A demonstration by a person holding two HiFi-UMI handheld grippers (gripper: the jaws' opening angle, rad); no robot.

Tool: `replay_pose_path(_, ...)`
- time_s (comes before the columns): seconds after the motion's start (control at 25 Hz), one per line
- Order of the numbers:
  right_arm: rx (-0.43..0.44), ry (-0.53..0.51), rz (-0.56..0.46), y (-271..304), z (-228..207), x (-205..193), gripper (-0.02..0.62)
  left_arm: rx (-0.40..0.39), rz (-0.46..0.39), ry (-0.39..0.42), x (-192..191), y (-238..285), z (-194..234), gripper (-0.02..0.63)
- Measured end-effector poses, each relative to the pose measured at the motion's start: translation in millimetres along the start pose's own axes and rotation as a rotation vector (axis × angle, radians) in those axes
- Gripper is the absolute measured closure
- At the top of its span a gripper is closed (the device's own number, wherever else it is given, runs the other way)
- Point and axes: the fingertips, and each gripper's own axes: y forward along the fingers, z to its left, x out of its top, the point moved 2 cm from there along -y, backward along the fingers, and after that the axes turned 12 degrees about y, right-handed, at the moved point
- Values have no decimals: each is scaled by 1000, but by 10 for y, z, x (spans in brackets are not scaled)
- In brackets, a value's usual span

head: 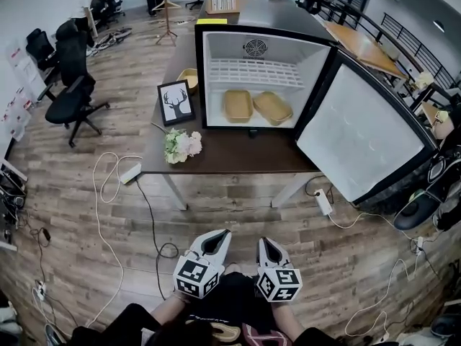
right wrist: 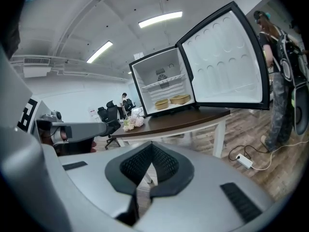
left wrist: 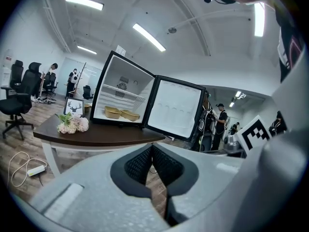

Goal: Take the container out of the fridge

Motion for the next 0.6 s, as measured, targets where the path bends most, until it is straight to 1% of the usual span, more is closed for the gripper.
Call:
replay_pose_path(0.2, 12, -12, 12, -6, -191, 101, 588, 25, -3, -14, 22, 161, -104, 597)
replay_pose_path(0.4, 9, -12, 10, -9, -344, 142, 588, 29, 5, -17, -14, 274, -200, 597)
replay_pose_path(0.6, 20, -9, 10, 18, -384, 191, 588, 39, 1, -14, 28, 333, -220, 597)
